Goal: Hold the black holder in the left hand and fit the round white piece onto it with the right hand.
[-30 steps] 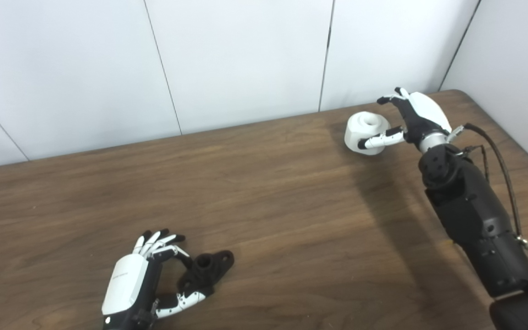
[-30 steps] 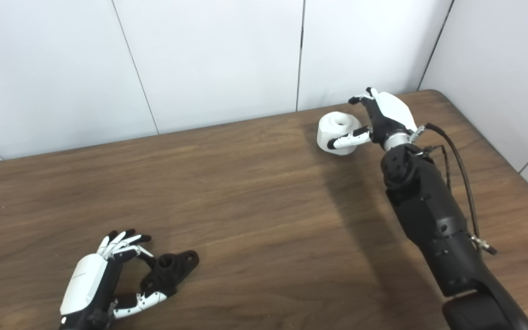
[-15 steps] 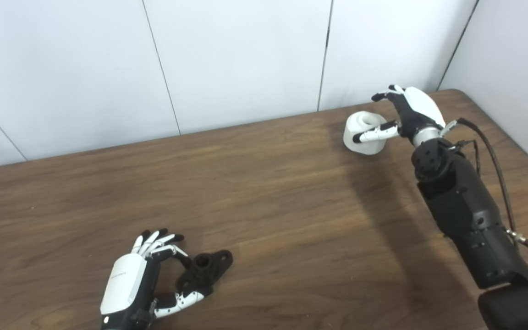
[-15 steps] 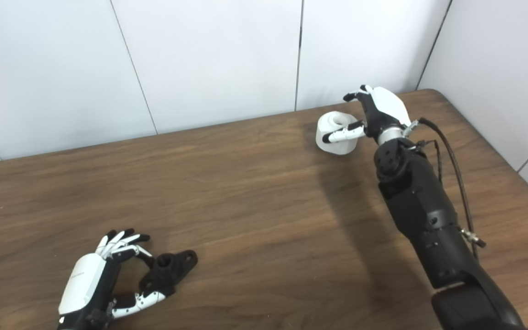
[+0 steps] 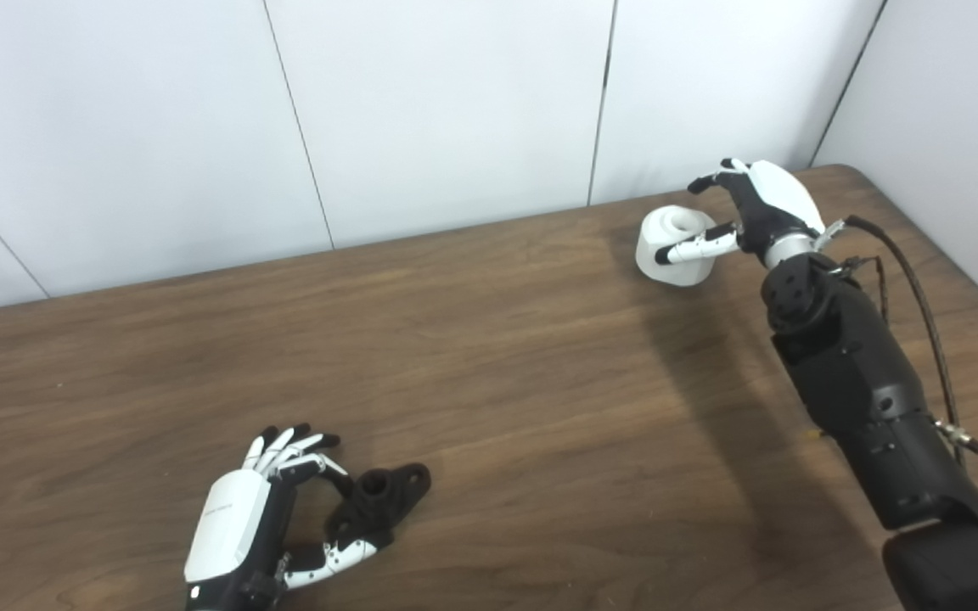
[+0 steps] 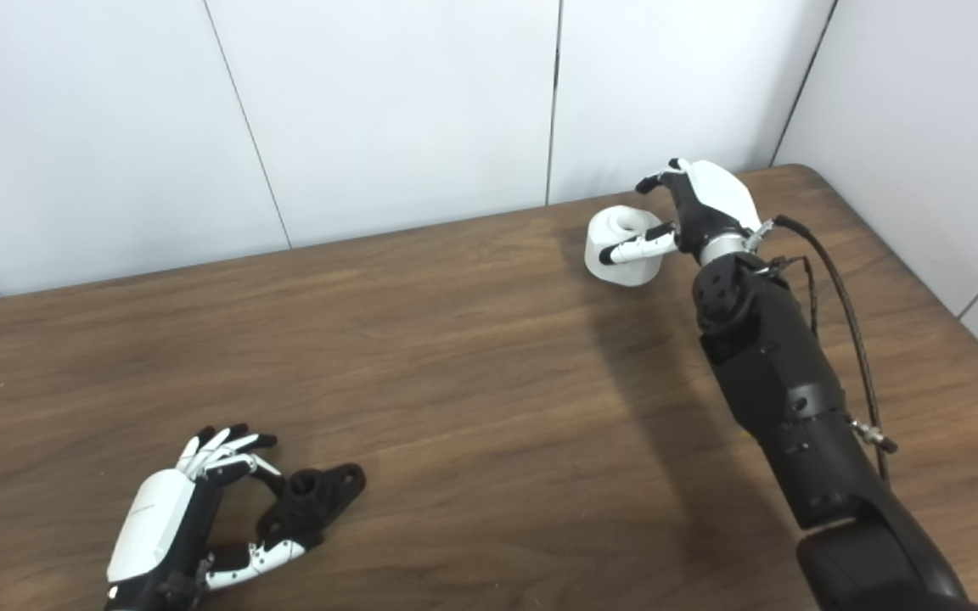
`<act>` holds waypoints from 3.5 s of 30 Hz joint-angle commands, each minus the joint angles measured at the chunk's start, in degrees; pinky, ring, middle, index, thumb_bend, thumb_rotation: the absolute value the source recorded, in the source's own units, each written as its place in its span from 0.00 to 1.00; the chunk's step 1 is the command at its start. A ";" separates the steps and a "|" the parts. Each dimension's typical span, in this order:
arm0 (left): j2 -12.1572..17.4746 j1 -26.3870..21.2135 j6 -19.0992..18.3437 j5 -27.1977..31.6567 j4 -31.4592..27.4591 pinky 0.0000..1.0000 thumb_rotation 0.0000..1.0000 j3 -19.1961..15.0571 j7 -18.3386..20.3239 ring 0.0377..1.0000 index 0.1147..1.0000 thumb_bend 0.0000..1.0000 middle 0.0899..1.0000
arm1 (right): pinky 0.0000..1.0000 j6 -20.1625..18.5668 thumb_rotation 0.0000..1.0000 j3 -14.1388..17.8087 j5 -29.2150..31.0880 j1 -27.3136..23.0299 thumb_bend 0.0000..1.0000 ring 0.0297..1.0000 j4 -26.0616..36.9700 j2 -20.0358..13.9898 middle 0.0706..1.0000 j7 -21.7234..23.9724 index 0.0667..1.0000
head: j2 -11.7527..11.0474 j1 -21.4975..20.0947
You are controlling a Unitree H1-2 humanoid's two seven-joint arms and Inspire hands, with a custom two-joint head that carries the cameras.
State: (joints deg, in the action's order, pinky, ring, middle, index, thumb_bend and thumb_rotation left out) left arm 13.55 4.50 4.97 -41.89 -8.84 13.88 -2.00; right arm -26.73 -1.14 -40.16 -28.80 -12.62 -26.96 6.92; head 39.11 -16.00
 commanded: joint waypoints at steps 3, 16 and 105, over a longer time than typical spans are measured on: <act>0.74 0.14 -0.48 -0.36 0.36 1.00 0.04 -0.78 -0.18 0.92 0.42 0.52 0.79 | 1.00 -0.18 0.33 0.93 -1.15 -2.35 0.85 1.00 0.49 -1.83 0.96 -0.09 0.74 | 0.01 0.10; 0.62 0.18 -0.50 -0.16 0.32 1.00 0.04 -1.10 -0.15 0.92 0.42 0.52 0.79 | 1.00 -0.16 0.33 0.41 -1.43 -1.37 0.84 1.00 0.20 -2.49 0.95 0.82 0.70 | 0.10 0.16; -4.95 0.33 -3.47 -6.44 0.36 1.00 0.05 1.73 -1.62 0.93 0.42 0.52 0.80 | 1.00 0.51 0.14 -13.59 -0.10 1.40 0.52 0.98 39.34 3.23 0.87 25.42 0.45 | 1.96 16.86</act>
State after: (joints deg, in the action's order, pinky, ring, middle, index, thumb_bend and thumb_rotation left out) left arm 9.27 4.50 2.07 -47.44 -8.91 14.54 -3.42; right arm -26.62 -15.09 -40.45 -25.46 24.29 -24.06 32.34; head 40.96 0.70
